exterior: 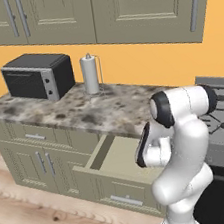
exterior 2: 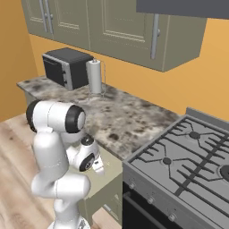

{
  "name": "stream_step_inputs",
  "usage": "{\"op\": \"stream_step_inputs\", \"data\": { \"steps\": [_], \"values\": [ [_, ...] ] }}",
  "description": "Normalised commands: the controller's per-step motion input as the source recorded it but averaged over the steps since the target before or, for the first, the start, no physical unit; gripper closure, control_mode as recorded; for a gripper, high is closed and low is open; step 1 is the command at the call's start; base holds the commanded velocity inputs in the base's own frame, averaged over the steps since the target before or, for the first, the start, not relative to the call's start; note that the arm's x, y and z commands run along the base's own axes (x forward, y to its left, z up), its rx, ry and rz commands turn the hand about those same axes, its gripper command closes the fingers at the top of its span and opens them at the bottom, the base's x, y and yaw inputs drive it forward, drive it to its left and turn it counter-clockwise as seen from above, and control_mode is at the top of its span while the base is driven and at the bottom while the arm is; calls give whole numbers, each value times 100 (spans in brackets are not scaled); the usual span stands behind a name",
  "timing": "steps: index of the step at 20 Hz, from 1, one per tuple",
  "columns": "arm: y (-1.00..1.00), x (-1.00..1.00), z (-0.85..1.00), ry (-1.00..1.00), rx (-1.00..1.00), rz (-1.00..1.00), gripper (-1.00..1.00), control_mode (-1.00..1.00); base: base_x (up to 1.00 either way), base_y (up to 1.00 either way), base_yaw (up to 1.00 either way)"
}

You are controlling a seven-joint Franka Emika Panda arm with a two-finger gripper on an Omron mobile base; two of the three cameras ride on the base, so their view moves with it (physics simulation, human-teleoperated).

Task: Take a straw from the drawer in front and place it inside the glass cup on the dining counter.

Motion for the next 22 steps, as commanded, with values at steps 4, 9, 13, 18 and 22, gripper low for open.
{"op": "stream_step_inputs", "data": {
  "steps": [4,9,13,18,22],
  "values": [
    [41,-13,100,-2,0,0,100,-100,0,0,0],
    [41,1,100,1,0,0,100,-100,0,0,0],
    [36,0,100,2,-2,1,100,-100,0,0,0],
    [13,0,100,7,-3,7,100,-100,0,0,0],
    [1,0,100,19,0,9,100,-100,0,0,0]
  ]
}}
